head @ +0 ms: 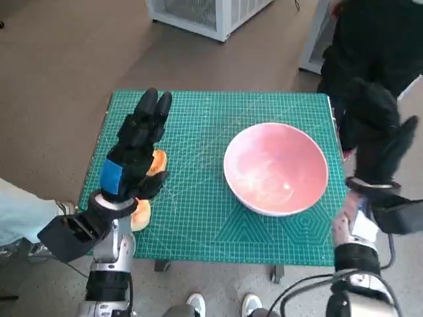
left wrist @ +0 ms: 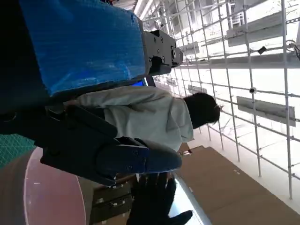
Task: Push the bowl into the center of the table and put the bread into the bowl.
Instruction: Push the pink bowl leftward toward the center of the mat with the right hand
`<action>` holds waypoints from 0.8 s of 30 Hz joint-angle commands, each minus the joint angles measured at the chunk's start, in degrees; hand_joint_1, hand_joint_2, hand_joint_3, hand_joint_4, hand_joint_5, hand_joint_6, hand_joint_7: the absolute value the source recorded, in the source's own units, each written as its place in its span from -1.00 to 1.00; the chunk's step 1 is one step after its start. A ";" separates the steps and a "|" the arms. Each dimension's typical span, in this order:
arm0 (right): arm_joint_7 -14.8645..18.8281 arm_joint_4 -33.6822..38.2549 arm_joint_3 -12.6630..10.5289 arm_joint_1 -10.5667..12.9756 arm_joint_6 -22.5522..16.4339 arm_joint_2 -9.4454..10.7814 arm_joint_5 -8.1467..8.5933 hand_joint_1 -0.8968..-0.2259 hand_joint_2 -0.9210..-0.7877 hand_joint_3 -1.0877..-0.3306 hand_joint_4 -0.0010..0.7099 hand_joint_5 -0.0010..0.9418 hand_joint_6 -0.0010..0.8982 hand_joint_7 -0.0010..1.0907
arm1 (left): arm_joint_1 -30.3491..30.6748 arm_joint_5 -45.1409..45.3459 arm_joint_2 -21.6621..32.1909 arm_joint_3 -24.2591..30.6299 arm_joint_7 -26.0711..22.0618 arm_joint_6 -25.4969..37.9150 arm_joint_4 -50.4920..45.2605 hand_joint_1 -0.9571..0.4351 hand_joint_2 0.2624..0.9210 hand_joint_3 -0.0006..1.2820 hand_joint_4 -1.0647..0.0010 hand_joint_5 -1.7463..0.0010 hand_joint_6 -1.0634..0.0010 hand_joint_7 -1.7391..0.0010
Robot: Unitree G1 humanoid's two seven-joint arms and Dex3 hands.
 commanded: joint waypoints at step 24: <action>-5.73 15.49 -2.77 -2.17 17.47 3.54 -2.85 -0.24 -1.00 -0.53 -0.50 -1.00 -0.68 -0.40 | 2.10 0.59 0.46 0.33 1.02 -0.51 -2.48 -0.62 1.00 -0.53 0.86 1.00 0.70 0.96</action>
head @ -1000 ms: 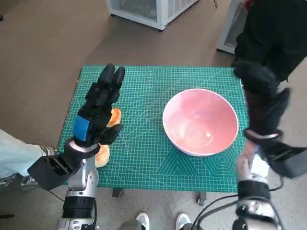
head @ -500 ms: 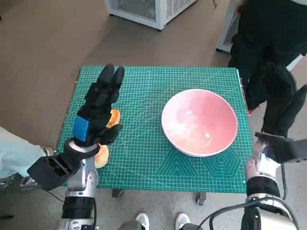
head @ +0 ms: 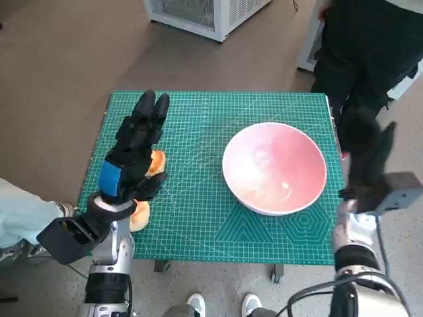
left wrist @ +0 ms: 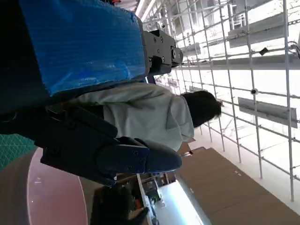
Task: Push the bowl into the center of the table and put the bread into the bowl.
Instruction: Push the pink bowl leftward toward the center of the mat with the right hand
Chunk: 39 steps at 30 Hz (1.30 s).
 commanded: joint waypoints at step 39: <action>3.00 2.92 -2.59 -9.59 14.07 12.61 0.66 -0.24 -1.00 -0.61 -0.52 -1.00 -0.57 -0.49 | 6.86 2.45 2.90 2.96 5.02 -0.49 -7.20 -0.61 1.00 -0.51 0.81 0.99 0.66 0.95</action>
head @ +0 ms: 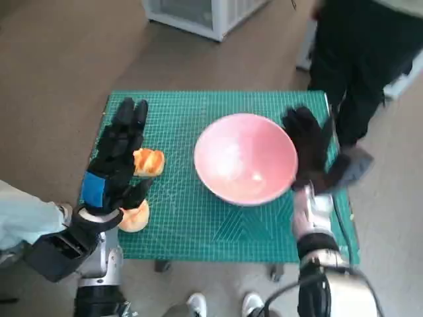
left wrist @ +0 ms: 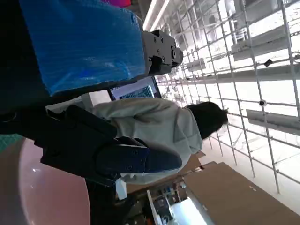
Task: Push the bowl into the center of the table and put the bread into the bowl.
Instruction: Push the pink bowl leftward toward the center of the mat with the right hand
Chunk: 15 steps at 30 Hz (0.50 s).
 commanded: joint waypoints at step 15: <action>-0.57 1.52 0.63 -1.89 4.17 2.83 -1.70 -0.21 -1.00 -0.66 -0.50 -0.99 -0.54 -0.54 | 2.56 2.07 0.09 0.13 3.73 -0.45 -2.76 -0.59 1.00 -0.50 0.79 0.99 0.66 0.95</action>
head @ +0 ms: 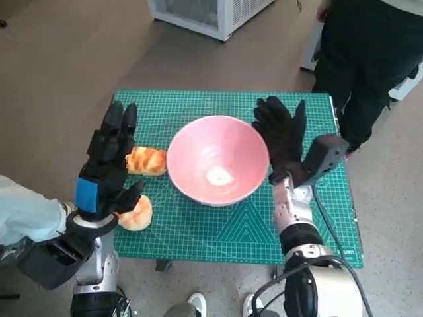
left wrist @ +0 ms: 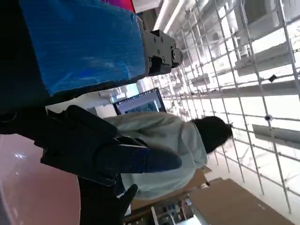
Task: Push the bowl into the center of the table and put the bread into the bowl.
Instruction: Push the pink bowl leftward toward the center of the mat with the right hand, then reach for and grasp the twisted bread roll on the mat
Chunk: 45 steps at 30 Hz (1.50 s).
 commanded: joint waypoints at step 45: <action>28.03 -24.34 8.00 8.19 -28.59 -3.09 9.02 -0.54 -1.00 -0.41 -0.40 -0.99 -0.72 -0.18 | -9.05 -2.24 -0.32 -1.92 -4.55 -2.11 8.39 -0.62 1.00 -0.46 0.84 1.00 0.70 0.97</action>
